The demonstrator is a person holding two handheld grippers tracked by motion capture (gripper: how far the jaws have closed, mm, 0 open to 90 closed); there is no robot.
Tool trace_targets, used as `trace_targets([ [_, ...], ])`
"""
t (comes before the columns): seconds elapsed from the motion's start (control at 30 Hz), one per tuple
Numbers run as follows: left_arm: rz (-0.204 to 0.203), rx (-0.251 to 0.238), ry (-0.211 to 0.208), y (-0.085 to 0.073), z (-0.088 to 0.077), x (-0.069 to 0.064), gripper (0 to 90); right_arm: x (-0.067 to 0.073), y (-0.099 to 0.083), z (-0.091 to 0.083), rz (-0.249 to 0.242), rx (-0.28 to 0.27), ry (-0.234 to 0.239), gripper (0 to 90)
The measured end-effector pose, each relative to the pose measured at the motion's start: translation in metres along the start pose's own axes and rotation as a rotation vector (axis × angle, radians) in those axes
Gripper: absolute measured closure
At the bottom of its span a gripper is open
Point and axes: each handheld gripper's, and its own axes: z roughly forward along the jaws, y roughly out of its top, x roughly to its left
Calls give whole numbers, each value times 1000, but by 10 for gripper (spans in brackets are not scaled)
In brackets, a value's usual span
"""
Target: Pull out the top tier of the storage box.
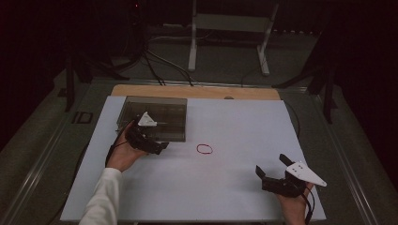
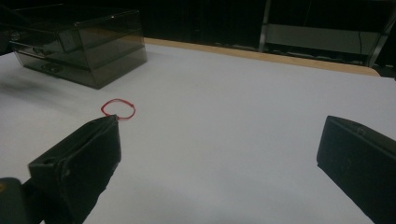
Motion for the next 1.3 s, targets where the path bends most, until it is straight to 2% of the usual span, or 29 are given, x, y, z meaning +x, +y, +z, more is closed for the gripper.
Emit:
trace_targets([
  [0.23, -13, 14, 63, 0, -2, 2, 231, 0, 0, 0, -1, 0, 0, 1],
  [0.33, -30, 13, 91, -1, -6, 7, 381, 0, 0, 0, 0, 3, 0, 1],
  [0.37, -32, 15, 83, -1, -7, 9, 434, 0, 0, 0, -1, 3, 1, 1],
  [0.5, -14, 23, 82, -1, -8, 8, 453, 0, 0, 1, 2, 4, 0, 1],
  [0.73, -20, 19, 71, -1, -8, 9, 477, 0, 0, 1, 1, 4, 0, 1],
  [1.3, 1, 16, 60, -5, -12, 8, 497, -1, 0, -1, 3, 1, -3, 1],
])
